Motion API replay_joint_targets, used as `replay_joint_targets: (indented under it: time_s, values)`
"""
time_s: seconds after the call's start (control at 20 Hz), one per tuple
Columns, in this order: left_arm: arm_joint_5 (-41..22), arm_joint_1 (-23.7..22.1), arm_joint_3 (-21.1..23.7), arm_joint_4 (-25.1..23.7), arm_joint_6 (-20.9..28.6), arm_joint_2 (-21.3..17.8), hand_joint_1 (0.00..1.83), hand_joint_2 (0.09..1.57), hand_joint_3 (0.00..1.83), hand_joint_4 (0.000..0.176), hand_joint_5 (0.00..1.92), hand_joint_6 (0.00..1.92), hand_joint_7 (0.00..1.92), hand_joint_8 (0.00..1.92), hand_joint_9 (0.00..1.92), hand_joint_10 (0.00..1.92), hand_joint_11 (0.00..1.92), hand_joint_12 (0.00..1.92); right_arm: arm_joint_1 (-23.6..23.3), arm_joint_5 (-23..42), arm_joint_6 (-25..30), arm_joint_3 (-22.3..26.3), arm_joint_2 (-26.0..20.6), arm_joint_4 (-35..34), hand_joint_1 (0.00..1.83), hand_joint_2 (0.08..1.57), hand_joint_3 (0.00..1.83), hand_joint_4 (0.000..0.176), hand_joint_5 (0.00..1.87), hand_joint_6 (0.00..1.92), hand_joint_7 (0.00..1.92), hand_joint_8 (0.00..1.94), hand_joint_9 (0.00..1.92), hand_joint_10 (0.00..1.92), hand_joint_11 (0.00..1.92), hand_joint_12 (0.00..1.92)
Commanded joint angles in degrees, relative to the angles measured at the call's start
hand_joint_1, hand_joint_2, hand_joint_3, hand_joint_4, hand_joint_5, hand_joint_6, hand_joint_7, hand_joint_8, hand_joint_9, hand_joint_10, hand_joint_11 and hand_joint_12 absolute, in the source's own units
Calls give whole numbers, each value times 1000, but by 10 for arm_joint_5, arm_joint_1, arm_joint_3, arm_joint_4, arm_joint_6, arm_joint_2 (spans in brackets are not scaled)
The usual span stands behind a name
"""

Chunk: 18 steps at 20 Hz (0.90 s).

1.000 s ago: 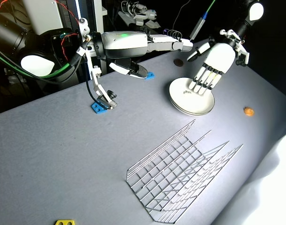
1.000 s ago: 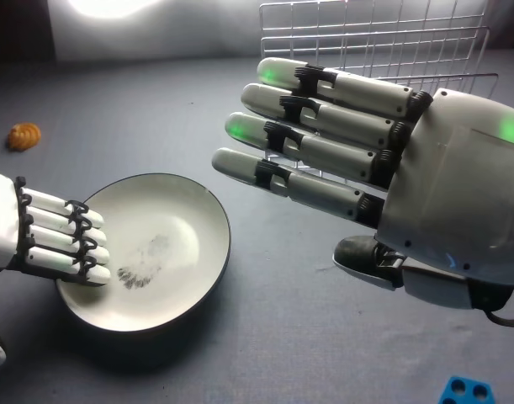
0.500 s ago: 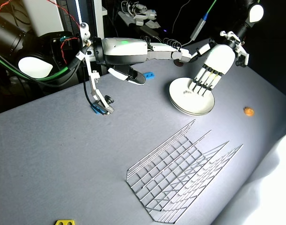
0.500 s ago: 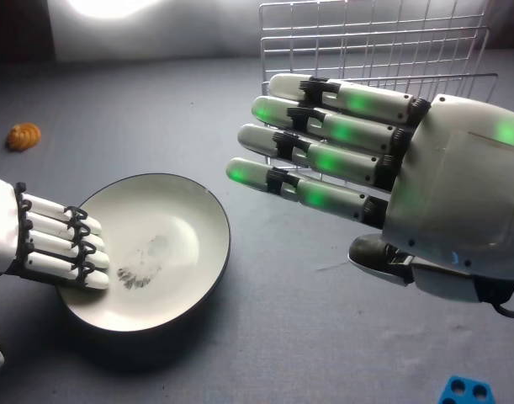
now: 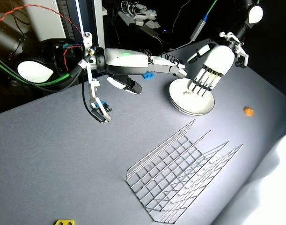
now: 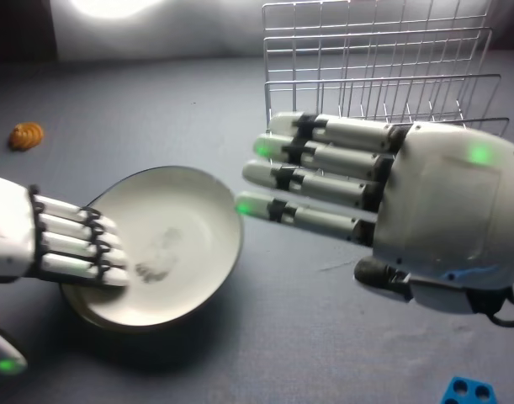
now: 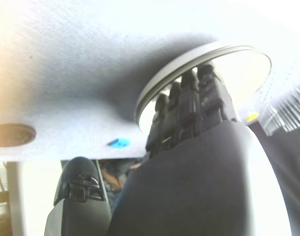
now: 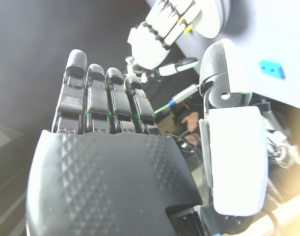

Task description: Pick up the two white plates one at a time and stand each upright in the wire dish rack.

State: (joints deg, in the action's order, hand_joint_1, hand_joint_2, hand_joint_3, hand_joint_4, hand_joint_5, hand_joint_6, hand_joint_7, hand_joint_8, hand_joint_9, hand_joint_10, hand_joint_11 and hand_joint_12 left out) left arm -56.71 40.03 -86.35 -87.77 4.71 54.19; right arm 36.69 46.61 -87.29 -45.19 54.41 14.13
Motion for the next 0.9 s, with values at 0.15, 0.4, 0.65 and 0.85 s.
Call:
replay_joint_targets:
  time_s: [0.15,0.4,0.65,0.85]
  values:
    - [-8,-3,26,19,-1,17,0,1124,1,0,65,6,77,6,65,7,30,77,-3,46,-6,-6,13,-1,807,1149,0,0,0,0,0,0,0,0,0,267]
    - [7,-9,32,19,-3,38,0,1129,3,0,72,6,91,8,76,8,31,89,-7,34,-16,-26,41,13,731,1173,10,0,0,0,0,0,0,0,0,238]
    - [12,-12,33,19,-4,50,0,1120,0,0,64,2,78,1,67,1,1,173,-10,31,-26,-58,77,10,833,1151,3,0,0,0,0,0,0,0,0,338]
    - [12,-12,26,24,-6,54,0,1120,1,0,49,1,62,1,50,1,0,142,-17,31,-28,-64,92,5,891,1156,2,0,8,2,1,0,6,2,0,411]
